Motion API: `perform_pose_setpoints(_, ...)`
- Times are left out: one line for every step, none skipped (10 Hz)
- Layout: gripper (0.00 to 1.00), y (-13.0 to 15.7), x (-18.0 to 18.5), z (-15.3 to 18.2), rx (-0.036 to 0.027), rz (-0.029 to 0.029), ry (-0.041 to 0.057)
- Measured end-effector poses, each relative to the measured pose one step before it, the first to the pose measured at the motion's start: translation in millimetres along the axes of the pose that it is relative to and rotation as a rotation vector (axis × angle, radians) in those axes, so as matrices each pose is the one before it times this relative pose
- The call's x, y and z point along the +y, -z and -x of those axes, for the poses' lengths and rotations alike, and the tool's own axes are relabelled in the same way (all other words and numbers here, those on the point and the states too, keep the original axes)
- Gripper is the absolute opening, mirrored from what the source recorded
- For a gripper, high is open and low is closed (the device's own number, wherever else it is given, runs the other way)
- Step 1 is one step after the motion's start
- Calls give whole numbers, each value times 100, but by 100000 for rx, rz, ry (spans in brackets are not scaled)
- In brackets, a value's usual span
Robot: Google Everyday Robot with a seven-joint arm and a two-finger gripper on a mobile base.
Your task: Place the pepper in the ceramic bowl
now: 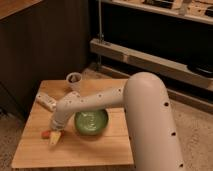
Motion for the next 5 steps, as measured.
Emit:
perform_pose_setpoints(80, 197, -217, -523, -7656, -104, -2199)
perform_pose_setpoints(80, 151, -98, -283, -4525, -157, -1114)
perform_pose_setpoints(80, 92, -28, -65, -2532, -59, -514)
perform_pose_setpoints(80, 1, 44, 5, -953, 152, 33)
perform_pose_setpoints(80, -130, 175, 139, -160, 344, 548)
